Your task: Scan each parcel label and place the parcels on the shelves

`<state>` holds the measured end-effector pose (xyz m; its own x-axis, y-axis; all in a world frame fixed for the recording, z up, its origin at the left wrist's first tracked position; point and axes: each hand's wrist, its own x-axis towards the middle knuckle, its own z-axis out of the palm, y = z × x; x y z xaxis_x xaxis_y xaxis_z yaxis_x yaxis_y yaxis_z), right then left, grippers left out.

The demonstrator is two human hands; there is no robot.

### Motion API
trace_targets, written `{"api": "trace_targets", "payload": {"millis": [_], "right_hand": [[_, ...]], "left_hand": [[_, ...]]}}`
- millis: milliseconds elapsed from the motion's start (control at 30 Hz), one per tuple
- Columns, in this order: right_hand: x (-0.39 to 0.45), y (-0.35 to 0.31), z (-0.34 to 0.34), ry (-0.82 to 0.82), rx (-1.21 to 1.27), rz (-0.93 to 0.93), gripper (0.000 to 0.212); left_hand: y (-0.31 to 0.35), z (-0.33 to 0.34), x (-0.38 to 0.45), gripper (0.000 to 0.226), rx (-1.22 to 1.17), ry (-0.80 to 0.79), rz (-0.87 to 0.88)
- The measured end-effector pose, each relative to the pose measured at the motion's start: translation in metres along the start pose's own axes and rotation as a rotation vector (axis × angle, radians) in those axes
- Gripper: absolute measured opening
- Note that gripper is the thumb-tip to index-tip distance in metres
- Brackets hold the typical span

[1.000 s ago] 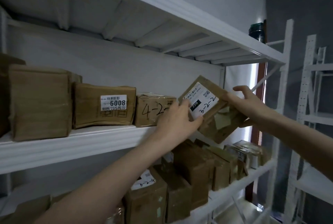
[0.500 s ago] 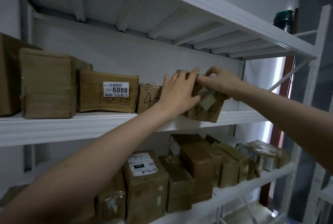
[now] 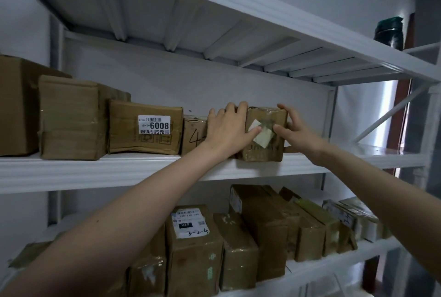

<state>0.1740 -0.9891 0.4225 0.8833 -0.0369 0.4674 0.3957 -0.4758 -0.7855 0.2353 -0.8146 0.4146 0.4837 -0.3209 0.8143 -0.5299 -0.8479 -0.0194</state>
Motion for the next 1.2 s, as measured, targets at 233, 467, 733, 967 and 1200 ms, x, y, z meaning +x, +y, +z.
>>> {"api": "trace_targets", "payload": {"millis": [233,467,733,967,1200], "right_hand": [[0.021,0.019,0.012,0.034,0.123,0.003,0.053],[0.009,0.038,0.024,0.247,-0.047,-0.061,0.033],[-0.09,0.079,0.053,0.221,-0.629,-0.271,0.038],[-0.161,0.116,0.166,-0.152,-0.549,-0.327,0.035],[-0.198,0.099,0.263,-0.397,-0.459,-0.39,0.032]], "left_hand": [[-0.004,0.01,0.004,0.066,0.115,0.009,-0.048],[-0.009,0.007,-0.025,0.07,0.216,0.074,0.022],[-0.025,0.009,-0.217,0.053,0.133,-0.031,0.162],[-0.048,-0.009,-0.351,0.048,0.177,-0.518,-0.207],[-0.089,-0.078,-0.411,0.048,0.38,-0.646,-0.401]]}}
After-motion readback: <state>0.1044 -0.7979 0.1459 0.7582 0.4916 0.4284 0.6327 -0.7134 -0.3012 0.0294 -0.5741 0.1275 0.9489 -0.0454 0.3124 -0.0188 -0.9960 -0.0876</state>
